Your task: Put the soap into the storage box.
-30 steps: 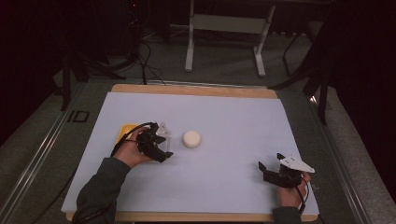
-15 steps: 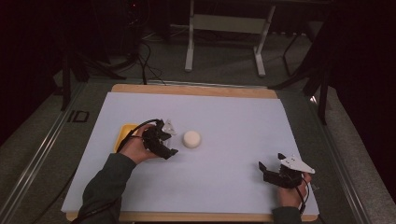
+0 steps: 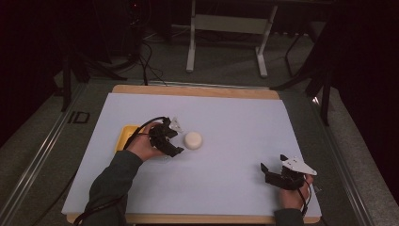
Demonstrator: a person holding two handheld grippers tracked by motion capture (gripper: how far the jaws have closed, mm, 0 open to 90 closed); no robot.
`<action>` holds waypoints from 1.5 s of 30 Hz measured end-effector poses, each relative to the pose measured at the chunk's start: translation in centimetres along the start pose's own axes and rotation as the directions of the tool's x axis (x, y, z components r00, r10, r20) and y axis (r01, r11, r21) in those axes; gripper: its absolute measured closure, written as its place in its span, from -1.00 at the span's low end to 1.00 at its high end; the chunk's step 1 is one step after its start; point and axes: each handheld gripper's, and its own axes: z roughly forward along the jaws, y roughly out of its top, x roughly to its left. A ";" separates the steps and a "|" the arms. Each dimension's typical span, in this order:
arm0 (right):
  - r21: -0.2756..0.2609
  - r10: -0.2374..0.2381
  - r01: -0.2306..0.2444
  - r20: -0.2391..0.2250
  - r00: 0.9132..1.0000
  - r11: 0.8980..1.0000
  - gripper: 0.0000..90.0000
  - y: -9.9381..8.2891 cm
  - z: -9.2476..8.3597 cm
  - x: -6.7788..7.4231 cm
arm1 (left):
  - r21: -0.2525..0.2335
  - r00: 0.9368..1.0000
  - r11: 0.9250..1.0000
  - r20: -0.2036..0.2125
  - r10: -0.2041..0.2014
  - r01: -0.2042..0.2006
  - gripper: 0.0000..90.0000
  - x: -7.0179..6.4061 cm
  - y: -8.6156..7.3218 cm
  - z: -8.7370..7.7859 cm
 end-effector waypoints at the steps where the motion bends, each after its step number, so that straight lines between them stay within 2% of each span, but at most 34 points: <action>1: 0.000 0.000 0.000 0.000 1.000 1.000 -0.70 0.0 0.0 0.0 | 0.004 1.000 1.000 0.002 0.002 -0.002 -0.31 0.1 0.1 0.1; 6: 0.004 -0.006 0.006 -0.001 1.000 1.000 -0.70 0.0 0.0 0.0 | -0.008 1.000 1.000 0.021 0.002 -0.002 -0.33 0.2 0.5 0.4; 14: 0.003 -0.005 0.005 0.000 1.000 1.000 -0.69 0.0 0.0 0.0 | 0.005 1.000 1.000 0.014 0.001 -0.001 -0.37 0.4 1.2 0.9; 25: 0.001 -0.003 0.003 0.000 1.000 1.000 -0.69 0.0 0.0 0.0 | 0.036 1.000 0.999 0.010 -0.004 0.004 -0.48 0.8 2.1 2.0; 34: 0.003 -0.002 0.002 0.000 1.000 1.000 -0.69 0.0 0.0 0.0 | 0.047 0.999 0.999 0.028 -0.021 0.020 -0.54 1.3 2.7 3.0; 45: 0.004 0.003 -0.003 -0.003 1.000 1.000 -0.69 0.0 0.0 -0.1 | 0.077 0.999 0.997 0.040 -0.022 0.019 -0.60 1.5 4.0 3.9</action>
